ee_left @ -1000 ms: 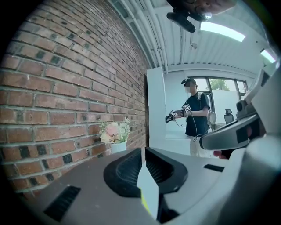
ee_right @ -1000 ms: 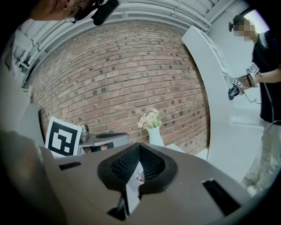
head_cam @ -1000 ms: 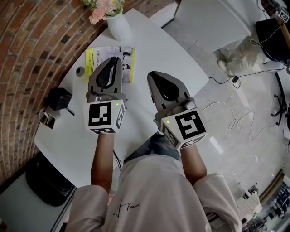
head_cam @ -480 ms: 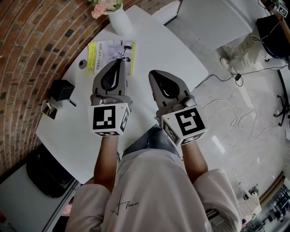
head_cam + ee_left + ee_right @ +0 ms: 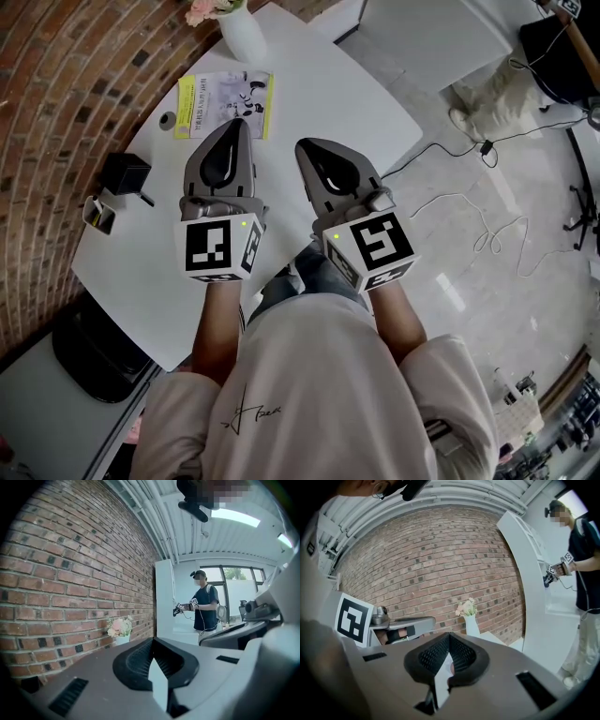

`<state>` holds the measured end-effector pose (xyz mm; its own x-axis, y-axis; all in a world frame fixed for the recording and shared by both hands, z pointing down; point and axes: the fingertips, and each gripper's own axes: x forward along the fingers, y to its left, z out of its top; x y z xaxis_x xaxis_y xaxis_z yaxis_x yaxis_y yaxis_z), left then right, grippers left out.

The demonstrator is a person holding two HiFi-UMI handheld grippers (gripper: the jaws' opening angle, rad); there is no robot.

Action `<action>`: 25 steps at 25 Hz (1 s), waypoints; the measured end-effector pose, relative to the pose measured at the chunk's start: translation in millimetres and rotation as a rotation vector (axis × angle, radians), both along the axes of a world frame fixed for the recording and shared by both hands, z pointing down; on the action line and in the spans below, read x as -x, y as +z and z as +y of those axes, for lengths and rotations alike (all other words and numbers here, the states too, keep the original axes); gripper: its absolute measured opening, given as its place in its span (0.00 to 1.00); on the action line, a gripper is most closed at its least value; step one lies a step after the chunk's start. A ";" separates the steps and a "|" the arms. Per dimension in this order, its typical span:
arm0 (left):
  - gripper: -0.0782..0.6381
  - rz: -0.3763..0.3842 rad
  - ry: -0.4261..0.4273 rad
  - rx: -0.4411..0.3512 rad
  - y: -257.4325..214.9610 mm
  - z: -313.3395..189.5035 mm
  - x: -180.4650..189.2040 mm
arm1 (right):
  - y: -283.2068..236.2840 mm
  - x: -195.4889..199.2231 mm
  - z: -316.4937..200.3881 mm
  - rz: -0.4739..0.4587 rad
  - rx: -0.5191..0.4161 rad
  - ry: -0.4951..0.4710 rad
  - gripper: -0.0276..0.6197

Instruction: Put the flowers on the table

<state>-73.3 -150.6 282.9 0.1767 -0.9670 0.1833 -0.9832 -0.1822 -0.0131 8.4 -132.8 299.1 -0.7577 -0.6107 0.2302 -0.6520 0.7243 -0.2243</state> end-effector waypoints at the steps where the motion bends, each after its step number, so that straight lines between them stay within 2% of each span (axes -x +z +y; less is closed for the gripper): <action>1: 0.12 0.003 0.000 -0.003 -0.9 5.4 -0.3 | -1.0 -0.9 5.2 0.002 -0.003 0.001 0.08; 8: 0.12 0.025 0.022 -0.004 -7.4 47.7 -3.0 | -6.3 -7.0 47.7 0.018 -0.006 0.019 0.08; 18: 0.12 0.047 0.073 -0.059 -37.6 108.0 -7.5 | -36.7 -7.3 109.3 0.037 -0.068 0.045 0.08; 25: 0.12 0.057 0.071 -0.068 -50.7 152.1 -3.6 | -46.9 -2.9 153.7 0.038 -0.083 0.057 0.08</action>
<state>-69.7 1.5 232.2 0.2532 -0.9617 0.1049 -0.9674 -0.2516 0.0278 11.2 20.9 252.2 -0.7131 -0.6704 0.2050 -0.6993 0.7010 -0.1400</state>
